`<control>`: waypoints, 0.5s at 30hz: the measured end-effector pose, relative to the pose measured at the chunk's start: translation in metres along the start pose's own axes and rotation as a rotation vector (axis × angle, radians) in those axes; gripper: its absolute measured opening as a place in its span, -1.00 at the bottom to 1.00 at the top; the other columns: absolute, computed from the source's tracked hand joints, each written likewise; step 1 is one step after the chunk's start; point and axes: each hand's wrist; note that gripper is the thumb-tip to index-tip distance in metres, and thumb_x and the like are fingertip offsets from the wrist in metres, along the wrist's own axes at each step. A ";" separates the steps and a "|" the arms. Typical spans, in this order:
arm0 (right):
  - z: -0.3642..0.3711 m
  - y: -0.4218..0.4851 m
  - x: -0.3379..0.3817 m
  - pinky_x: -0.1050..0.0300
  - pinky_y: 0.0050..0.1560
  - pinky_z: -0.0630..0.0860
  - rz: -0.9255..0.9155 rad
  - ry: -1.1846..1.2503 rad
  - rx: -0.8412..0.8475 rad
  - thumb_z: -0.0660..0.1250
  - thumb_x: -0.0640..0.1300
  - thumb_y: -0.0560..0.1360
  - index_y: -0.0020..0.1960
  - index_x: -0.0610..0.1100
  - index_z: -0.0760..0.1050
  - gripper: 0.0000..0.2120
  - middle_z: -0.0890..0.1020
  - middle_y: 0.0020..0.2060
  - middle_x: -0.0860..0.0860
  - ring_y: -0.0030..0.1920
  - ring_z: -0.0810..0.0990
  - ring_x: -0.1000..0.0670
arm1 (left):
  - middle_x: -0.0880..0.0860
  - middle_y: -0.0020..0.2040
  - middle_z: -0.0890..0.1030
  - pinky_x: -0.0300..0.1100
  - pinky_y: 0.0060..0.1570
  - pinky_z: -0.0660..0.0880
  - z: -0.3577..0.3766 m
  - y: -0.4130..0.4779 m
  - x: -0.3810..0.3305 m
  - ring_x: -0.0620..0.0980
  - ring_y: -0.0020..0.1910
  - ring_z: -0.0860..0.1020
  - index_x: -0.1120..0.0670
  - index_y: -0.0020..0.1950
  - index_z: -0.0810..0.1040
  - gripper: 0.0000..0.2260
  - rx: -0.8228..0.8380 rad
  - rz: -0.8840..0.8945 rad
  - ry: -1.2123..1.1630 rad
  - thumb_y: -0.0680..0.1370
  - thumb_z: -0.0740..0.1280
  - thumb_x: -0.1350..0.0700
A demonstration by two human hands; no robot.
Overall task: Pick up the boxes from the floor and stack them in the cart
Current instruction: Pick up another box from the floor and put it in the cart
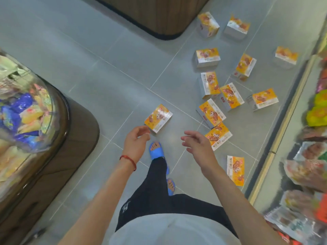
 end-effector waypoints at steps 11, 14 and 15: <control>0.031 0.174 0.055 0.10 0.10 0.53 0.056 -0.228 0.142 0.29 -0.18 0.62 0.24 -0.07 0.59 -0.77 0.69 0.07 -0.06 0.07 0.64 0.00 | 0.04 0.07 0.62 -0.28 -0.14 0.44 0.024 0.140 -0.010 -0.11 -0.14 0.57 0.06 0.11 0.54 -0.87 -0.135 -0.241 -0.123 0.62 0.26 0.24; 0.035 0.222 0.056 0.05 0.13 0.57 0.036 -0.308 0.153 0.34 -0.21 0.59 0.19 -0.12 0.63 -0.80 0.70 0.09 -0.08 0.05 0.66 -0.02 | 0.10 0.10 0.61 -0.30 -0.18 0.45 0.037 0.168 0.002 0.01 -0.06 0.57 0.11 0.19 0.56 -0.83 -0.177 -0.329 -0.156 0.62 0.27 0.25; 0.036 0.238 0.055 0.03 0.19 0.58 0.010 -0.335 0.152 0.34 -0.22 0.58 0.17 -0.13 0.64 -0.81 0.71 0.09 -0.06 0.08 0.67 -0.03 | 0.11 0.08 0.62 -0.31 -0.20 0.45 0.042 0.178 0.006 0.02 -0.06 0.58 0.14 0.22 0.56 -0.81 -0.201 -0.361 -0.180 0.62 0.27 0.25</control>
Point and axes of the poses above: each hand's wrist, its own y-axis towards the middle knuckle, its own z-axis out of the palm, x = y × z
